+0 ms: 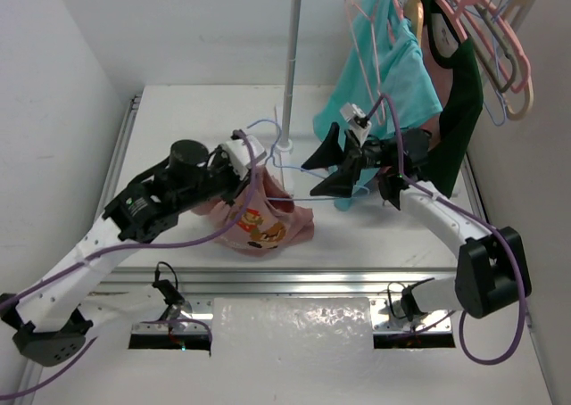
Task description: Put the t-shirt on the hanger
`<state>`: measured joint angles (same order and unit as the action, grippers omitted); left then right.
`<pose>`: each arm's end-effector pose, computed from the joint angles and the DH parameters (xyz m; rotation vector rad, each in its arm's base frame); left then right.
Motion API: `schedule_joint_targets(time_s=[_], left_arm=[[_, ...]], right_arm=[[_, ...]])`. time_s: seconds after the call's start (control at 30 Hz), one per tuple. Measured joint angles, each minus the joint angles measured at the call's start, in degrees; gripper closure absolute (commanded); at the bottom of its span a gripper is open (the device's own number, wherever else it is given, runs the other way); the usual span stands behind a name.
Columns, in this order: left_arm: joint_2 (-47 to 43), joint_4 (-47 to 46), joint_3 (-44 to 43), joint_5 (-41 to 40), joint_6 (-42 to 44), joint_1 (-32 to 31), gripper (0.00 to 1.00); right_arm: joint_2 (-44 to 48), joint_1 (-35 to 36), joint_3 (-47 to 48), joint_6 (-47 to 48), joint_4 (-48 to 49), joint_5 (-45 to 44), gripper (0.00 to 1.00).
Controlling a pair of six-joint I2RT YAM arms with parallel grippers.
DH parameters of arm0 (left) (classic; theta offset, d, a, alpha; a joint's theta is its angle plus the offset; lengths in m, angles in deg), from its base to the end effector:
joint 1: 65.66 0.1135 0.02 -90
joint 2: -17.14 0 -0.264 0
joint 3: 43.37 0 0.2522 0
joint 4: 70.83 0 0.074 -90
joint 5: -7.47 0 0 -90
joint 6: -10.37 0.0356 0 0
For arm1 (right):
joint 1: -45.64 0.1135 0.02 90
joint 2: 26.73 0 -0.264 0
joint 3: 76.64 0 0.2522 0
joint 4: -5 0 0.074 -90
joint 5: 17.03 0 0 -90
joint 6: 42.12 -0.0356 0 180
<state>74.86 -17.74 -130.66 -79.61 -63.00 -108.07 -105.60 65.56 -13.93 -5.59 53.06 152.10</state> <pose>0.1456 -0.1354 0.4174 1.0128 1.7209 -0.3415 0.2511 0.1282 0.3450 -1.0982 1.3411 1.6810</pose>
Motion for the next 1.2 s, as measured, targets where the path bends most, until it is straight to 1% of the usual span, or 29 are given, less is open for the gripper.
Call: schedule_joint_targets(time_s=[0.03, 0.07, 0.1, 0.13, 0.23, 0.3, 0.33, 0.37, 0.43, 0.47, 0.53, 0.57, 0.6, 0.67, 0.73, 0.83, 0.9, 0.93, 0.97, 1.03, 1.07, 1.1, 1.17, 1.2], left_arm=[[-1.5, -0.2, 1.0, -1.3, -0.8, 0.0, 1.0], [-3.3, -0.3, 2.3, -2.9, -1.7, 0.0, 1.0], [-5.3, -0.4, 3.4, -4.5, -3.0, 0.0, 1.0], [-7.2, -0.5, 4.0, -6.4, -4.2, 0.0, 1.0], [-9.8, -0.1, 4.2, -11.3, -6.6, -0.3, 1.0], [-9.7, 0.7, 4.3, -14.7, -8.6, -0.3, 1.0], [-9.6, 0.9, 4.3, -15.8, -9.8, -0.3, 1.0], [-9.4, 1.0, 4.3, -16.5, -10.9, -0.4, 1.0], [-8.9, 1.5, 4.3, -18.0, -13.1, -0.7, 1.0], [-8.6, 2.0, 4.3, -18.9, -14.0, -0.8, 1.0], [-7.2, 4.0, 4.3, -20.3, -15.7, -1.4, 1.0], [-6.2, 5.0, 4.3, -20.9, -16.4, -1.6, 1.0], [-5.4, 5.7, 4.3, -21.5, -17.1, -1.6, 1.0], [-4.3, 6.1, 4.7, -23.1, -18.4, -1.7, 1.0], [-4.4, 5.1, 5.5, -23.9, -19.3, -1.8, 1.0], [-7.3, 2.7, 8.3, -25.3, -20.7, -1.7, 1.0], [-9.3, 2.1, 9.6, -26.3, -21.4, -1.0, 1.0], [-10.0, 1.7, 9.9, -26.1, -21.4, -0.7, 1.0], [-10.5, 1.1, 10.2, -25.5, -21.1, -0.5, 1.0], [-11.7, -1.3, 11.6, -23.1, -20.5, -0.2, 1.0], [-12.2, -2.3, 12.4, -22.0, -20.2, -0.2, 1.0], [-12.7, -3.0, 13.0, -21.3, -19.9, -0.2, 1.0], [-13.1, -3.3, 13.6, -20.9, -19.7, -0.2, 1.0], [-13.1, -3.5, 13.6, -21.5, -19.6, -0.2, 1.0]], right_arm=[[0.3, -0.6, 0.0, 1.7, -2.6, -1.2, 0.13], [0.9, -1.2, 0.0, 4.5, -6.7, -3.1, 0.12], [1.7, -1.7, 0.1, 7.7, -12.4, -5.7, 0.05], [2.4, -2.1, 0.2, 10.5, -17.6, -8.5, 0.02], [4.5, -1.2, 1.7, 17.4, -31.3, -16.5, 0.02], [6.7, -0.2, 2.3, 19.8, -37.4, -22.6, 0.03], [7.8, 0.1, 2.3, 20.6, -39.8, -24.9, 0.1], [8.9, 0.3, 2.1, 20.5, -41.3, -27.3, 0.13], [10.2, 0.9, 0.3, 19.6, -40.3, -29.2, 0.15], [11.0, 1.1, -2.1, 17.9, -37.8, -29.7, 0.15], [12.1, 1.4, -6.7, 14.9, -34.7, -30.5, 0.09], [12.7, 1.4, -8.5, 13.8, -34.1, -31.3, 0.02], [13.4, 1.4, -9.6, 12.9, -34.3, -32.0, 0.01], [14.6, 1.2, -9.5, 12.5, -35.6, -33.2, 0.01], [15.8, 1.0, -7.5, 12.5, -37.7, -33.2, 0.01], [16.3, -0.7, -3.7, 13.2, -36.8, -29.3, 0.01], [16.2, -2.0, -1.9, 14.8, -36.1, -25.8, 0.01], [16.0, -2.4, -1.0, 16.3, -36.5, -24.3, 0.03], [15.3, -2.6, 0.0, 17.9, -37.0, -22.7, 0.09], [13.1, -2.6, 2.0, 22.4, -39.0, -19.1, 0.06], [12.0, -2.6, 2.6, 24.4, -40.2, -18.0, 0.03], [11.2, -2.5, 2.6, 26.3, -41.4, -17.7, 0.02], [11.0, -2.5, 1.1, 28.5, -42.9, -19.0, 0.01], [11.5, -2.5, -0.4, 29.0, -43.0, -21.2, 0.01]])
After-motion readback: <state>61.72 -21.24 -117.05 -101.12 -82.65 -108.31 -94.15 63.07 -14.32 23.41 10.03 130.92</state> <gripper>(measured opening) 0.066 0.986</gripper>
